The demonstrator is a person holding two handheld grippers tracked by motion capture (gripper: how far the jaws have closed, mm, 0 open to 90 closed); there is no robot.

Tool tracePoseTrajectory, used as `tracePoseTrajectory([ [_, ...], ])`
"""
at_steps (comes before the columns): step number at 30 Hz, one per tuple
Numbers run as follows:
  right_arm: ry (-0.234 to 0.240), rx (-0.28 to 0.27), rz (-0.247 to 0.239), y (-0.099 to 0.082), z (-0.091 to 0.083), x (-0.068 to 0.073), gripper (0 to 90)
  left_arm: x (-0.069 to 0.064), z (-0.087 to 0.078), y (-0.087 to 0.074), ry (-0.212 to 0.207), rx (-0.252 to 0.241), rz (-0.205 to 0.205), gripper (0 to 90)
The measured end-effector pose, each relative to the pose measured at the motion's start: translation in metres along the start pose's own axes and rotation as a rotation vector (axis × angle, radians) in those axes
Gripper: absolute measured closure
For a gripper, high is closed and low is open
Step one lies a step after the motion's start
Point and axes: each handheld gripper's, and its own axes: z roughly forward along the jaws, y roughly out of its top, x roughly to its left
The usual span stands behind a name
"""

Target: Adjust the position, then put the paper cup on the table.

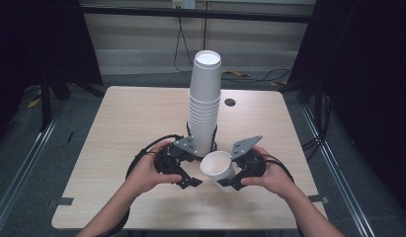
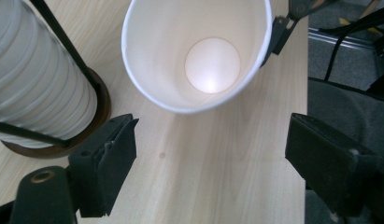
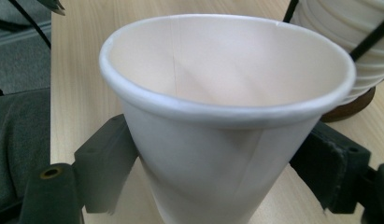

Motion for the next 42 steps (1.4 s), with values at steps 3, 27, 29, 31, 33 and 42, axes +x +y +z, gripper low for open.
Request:
tracePoseTrajectory([
  [3, -0.013, -0.043, 0.022, -0.006, 0.0, -0.002, 18.5, 0.0, 0.002, -0.004, 0.006, 0.0, -0.011, 16.5],
  [27, -0.051, -0.16, 0.051, -0.033, 0.01, -0.007, 17.7, 0.01, 0.017, -0.036, 0.051, 0.019, -0.082, 16.8],
  [29, -0.045, -0.165, 0.053, -0.034, 0.011, -0.007, 17.5, 0.01, 0.019, -0.038, 0.046, 0.019, -0.082, 16.8],
  [31, -0.049, -0.172, 0.047, -0.035, 0.011, -0.007, 17.4, 0.011, 0.02, -0.04, 0.049, 0.014, -0.089, 16.8],
  [33, -0.043, -0.177, 0.05, -0.037, 0.011, -0.007, 17.3, 0.011, 0.019, -0.041, 0.048, 0.012, -0.094, 16.8],
  [42, -0.041, -0.186, 0.033, -0.045, 0.012, -0.008, 17.2, 0.012, 0.023, -0.05, 0.062, 0.011, -0.101, 16.8],
])
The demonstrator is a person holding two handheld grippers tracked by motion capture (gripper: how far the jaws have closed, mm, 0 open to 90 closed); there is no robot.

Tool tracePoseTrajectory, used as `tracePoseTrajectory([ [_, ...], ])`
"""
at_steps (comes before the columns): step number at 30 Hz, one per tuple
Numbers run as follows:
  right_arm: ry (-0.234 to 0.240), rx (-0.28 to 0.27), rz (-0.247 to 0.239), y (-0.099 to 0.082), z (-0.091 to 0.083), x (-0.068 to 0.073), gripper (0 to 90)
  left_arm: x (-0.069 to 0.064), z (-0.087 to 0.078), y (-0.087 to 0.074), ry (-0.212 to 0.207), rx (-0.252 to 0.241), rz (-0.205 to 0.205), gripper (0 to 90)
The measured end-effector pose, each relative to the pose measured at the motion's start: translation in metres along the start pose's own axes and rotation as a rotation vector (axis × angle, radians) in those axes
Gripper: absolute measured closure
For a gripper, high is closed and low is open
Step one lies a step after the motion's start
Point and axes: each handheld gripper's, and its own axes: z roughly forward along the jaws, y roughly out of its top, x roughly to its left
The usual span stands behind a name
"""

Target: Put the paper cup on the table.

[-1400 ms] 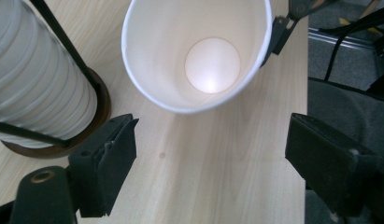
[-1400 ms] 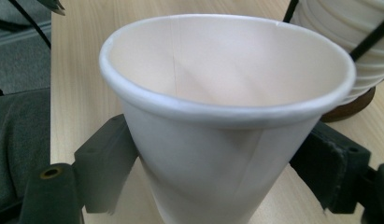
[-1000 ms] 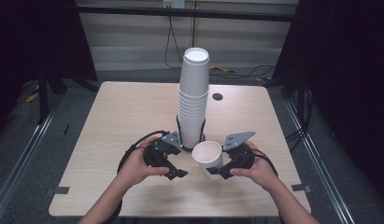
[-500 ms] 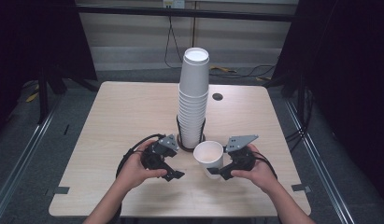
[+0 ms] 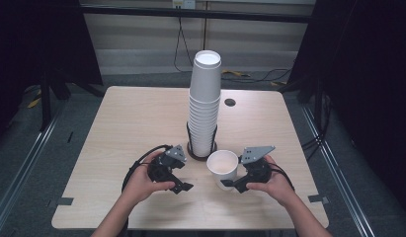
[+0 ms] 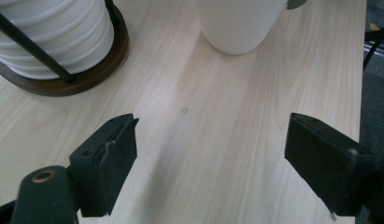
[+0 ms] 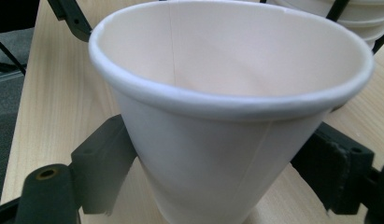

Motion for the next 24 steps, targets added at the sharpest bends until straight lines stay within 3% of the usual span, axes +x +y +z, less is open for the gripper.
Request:
tracePoseTrajectory([
  [24, 0.012, 0.017, -0.011, -0.0082, 0.004, 0.001, 16.6, 0.0001, 0.0033, -0.0064, 0.003, 0.011, -0.004, 16.8],
])
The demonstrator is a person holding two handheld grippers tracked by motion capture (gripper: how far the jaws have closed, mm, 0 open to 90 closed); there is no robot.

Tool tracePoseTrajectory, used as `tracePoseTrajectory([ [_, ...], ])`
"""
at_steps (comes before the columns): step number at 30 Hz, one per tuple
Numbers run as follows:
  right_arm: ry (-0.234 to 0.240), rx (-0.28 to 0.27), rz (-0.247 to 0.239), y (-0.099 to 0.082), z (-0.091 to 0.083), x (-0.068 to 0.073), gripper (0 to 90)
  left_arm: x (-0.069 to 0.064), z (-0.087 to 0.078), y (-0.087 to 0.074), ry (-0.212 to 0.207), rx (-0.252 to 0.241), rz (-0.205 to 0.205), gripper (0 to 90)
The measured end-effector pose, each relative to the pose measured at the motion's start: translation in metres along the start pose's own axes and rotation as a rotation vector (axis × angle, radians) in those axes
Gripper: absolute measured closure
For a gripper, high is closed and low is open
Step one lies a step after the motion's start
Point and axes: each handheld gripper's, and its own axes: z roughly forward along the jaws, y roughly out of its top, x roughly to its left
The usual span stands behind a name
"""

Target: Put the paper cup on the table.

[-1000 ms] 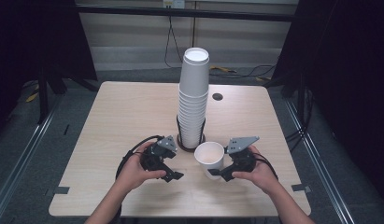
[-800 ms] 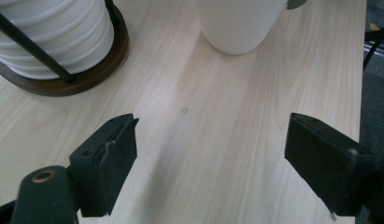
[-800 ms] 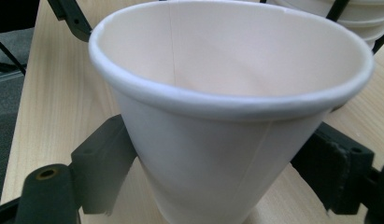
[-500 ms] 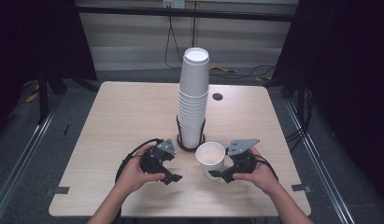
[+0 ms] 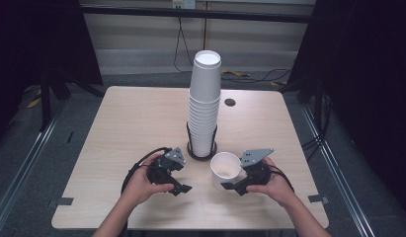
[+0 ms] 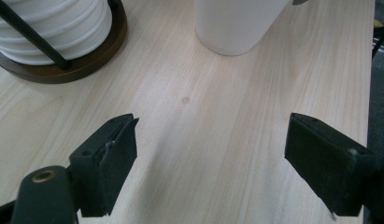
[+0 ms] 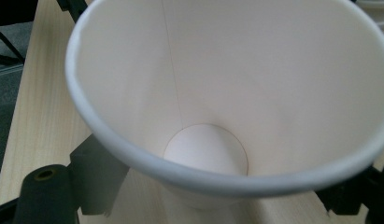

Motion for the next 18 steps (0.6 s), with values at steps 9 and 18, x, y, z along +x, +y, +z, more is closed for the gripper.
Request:
tracePoseTrajectory([
  [9, 0.006, 0.022, 0.033, -0.008, -0.004, 0.0, 15.8, -0.001, -0.003, -0.001, 0.003, -0.011, -0.006, 16.8],
  [18, -0.007, 0.03, 0.063, -0.019, -0.024, -0.001, 14.9, -0.002, -0.007, -0.008, 0.019, -0.017, -0.022, 16.9],
])
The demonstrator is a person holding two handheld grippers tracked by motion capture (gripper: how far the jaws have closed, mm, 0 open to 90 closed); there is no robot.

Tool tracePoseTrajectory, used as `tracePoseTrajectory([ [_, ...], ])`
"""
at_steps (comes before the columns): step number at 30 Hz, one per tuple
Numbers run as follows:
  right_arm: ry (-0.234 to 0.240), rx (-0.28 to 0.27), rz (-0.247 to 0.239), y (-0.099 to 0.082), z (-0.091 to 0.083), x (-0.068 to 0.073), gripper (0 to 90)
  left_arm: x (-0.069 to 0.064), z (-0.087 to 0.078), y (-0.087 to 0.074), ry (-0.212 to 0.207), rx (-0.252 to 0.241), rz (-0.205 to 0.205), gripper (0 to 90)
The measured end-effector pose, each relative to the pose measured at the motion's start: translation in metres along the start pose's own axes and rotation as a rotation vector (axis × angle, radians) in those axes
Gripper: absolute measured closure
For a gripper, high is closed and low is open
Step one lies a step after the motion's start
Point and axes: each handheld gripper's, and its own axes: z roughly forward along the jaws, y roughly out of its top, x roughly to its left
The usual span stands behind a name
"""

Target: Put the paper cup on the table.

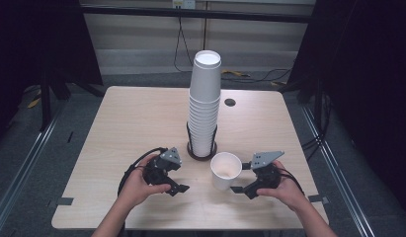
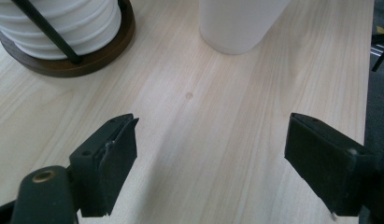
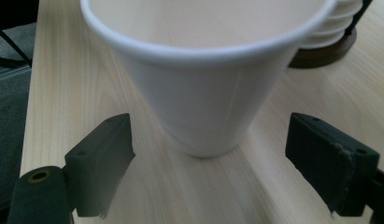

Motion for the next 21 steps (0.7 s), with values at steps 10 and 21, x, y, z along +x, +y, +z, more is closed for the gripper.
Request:
tracePoseTrajectory([
  [10, -0.029, 0.014, 0.018, -0.013, -0.015, -0.001, 14.6, 0.007, -0.007, -0.009, 0.022, -0.006, -0.011, 16.6],
  [21, -0.074, 0.027, 0.062, -0.036, -0.03, -0.005, 14.8, 0.012, -0.013, -0.027, 0.065, -0.015, -0.037, 16.2],
])
